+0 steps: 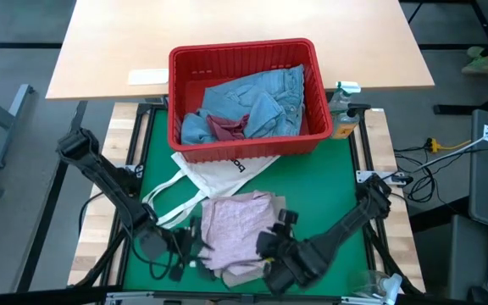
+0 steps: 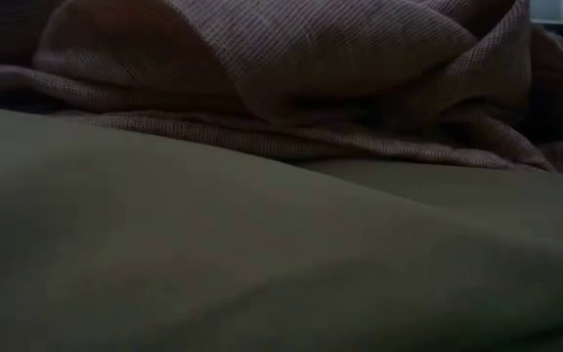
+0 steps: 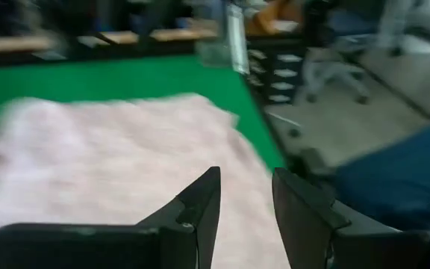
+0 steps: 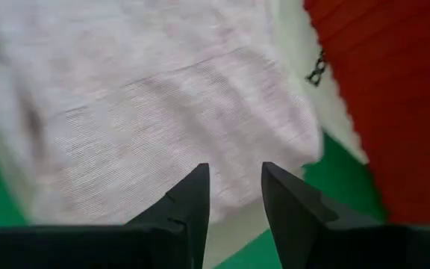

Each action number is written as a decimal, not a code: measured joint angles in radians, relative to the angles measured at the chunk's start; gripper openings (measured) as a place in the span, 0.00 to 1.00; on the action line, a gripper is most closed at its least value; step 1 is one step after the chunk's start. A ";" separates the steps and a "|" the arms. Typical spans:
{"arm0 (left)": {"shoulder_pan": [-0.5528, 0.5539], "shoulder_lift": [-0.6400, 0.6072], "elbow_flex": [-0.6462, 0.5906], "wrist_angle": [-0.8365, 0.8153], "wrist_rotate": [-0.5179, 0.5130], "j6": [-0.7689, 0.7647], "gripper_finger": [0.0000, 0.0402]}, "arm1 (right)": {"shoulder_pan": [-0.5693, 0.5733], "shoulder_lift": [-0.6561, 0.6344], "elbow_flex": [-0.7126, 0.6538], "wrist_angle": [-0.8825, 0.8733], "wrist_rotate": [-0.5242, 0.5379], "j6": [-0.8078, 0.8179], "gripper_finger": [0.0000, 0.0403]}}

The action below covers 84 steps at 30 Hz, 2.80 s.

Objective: Fold laundry
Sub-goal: Fold the pink shirt

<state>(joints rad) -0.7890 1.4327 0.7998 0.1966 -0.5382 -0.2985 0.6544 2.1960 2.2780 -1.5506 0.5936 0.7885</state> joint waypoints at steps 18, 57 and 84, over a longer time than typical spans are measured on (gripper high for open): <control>0.233 -0.015 -0.072 -0.403 -0.055 -0.022 0.29 | -0.256 -0.002 -0.289 0.088 -0.074 -0.192 0.30; 0.184 -0.022 0.084 -0.428 0.138 0.013 0.29 | -0.062 0.001 -0.047 0.061 -0.110 -0.133 0.30; 0.051 0.087 -0.053 -0.167 0.084 -0.275 0.29 | -0.072 0.004 -0.477 0.460 -0.231 -0.084 0.30</control>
<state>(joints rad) -0.7381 1.5202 0.7464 0.0299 -0.4541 -0.5736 0.5819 2.1998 1.8005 -1.0904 0.3630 0.7042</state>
